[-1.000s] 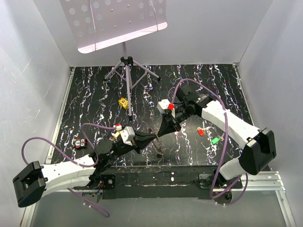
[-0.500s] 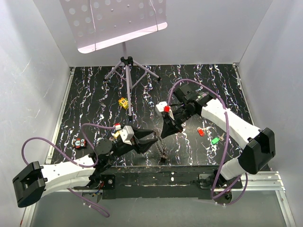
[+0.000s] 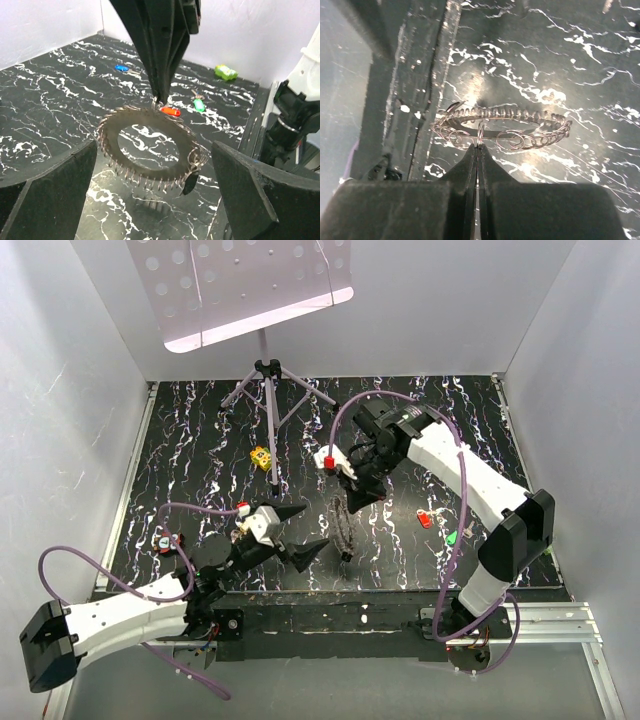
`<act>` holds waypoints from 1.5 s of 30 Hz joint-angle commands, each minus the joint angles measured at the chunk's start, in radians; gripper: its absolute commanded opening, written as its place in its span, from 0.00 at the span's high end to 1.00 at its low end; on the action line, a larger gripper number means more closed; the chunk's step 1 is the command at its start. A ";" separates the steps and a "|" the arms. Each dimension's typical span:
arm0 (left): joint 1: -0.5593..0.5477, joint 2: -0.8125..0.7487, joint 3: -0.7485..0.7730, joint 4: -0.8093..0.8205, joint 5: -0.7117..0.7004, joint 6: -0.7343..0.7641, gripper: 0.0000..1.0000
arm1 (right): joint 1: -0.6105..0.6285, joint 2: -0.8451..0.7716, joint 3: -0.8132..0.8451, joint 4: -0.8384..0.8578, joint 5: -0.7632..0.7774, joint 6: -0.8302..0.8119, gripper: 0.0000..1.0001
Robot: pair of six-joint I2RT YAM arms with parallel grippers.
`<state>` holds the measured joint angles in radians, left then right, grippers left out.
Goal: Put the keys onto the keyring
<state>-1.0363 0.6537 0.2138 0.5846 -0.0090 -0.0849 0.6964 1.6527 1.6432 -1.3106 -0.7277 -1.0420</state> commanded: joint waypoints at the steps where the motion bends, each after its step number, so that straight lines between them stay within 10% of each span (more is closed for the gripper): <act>1: 0.002 0.056 0.100 -0.147 0.003 0.082 0.02 | 0.031 0.053 0.113 -0.283 0.160 0.028 0.99; 16: 0.005 0.394 0.188 0.107 0.009 0.211 0.37 | 0.081 0.070 0.110 -0.277 0.203 0.080 0.99; 45: 0.038 0.451 0.214 0.090 0.124 0.206 0.86 | 0.095 0.029 0.084 -0.245 0.132 0.071 0.99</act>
<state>-1.0077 1.1091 0.3939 0.6956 0.0929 0.1097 0.7853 1.7283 1.7218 -1.3365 -0.5529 -0.9707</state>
